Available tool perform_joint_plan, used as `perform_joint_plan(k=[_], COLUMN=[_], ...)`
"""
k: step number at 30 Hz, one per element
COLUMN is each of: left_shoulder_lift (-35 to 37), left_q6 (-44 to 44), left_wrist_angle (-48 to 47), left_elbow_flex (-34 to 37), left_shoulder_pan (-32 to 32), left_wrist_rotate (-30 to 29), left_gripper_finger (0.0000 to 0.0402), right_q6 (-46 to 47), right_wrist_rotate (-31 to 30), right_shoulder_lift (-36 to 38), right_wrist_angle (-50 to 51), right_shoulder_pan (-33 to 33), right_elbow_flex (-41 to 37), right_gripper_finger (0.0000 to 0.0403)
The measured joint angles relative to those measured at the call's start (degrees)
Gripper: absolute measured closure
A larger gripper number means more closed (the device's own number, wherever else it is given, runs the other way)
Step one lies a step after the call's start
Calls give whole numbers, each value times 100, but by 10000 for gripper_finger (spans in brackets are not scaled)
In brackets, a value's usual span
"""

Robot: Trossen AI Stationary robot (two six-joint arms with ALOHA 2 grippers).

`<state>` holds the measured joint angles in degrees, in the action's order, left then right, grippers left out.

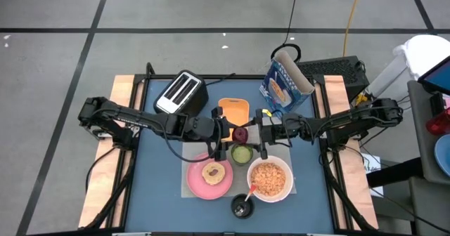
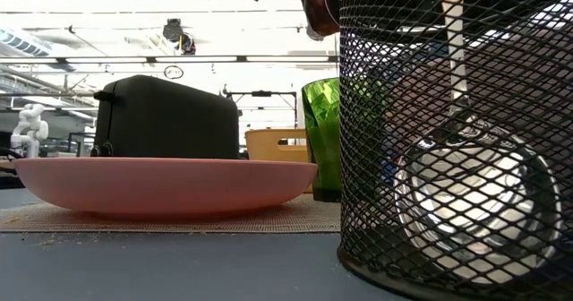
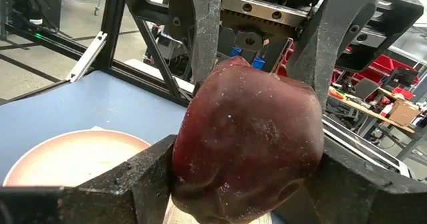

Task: Arrange a breakfast setting
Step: Put the apple on the top of the pink plate

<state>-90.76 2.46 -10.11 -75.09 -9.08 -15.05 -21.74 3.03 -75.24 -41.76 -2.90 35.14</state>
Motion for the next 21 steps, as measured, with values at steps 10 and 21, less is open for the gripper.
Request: perform_joint_plan(k=[10, 21], left_shoulder_lift=[0, 304], left_q6=[-107, -469], left_wrist_angle=[-2, -339], left_elbow_flex=[0, -6], left_shoulder_pan=[0, -26], left_wrist_rotate=[2, 2], left_gripper_finger=[176, 176], right_q6=[0, 0], right_wrist_rotate=[0, -17], right_shoulder_lift=[22, 22], right_wrist_angle=[48, 96], right_shoulder_pan=[2, 2], right_elbow_flex=[0, 0], right_gripper_finger=[39, 23])
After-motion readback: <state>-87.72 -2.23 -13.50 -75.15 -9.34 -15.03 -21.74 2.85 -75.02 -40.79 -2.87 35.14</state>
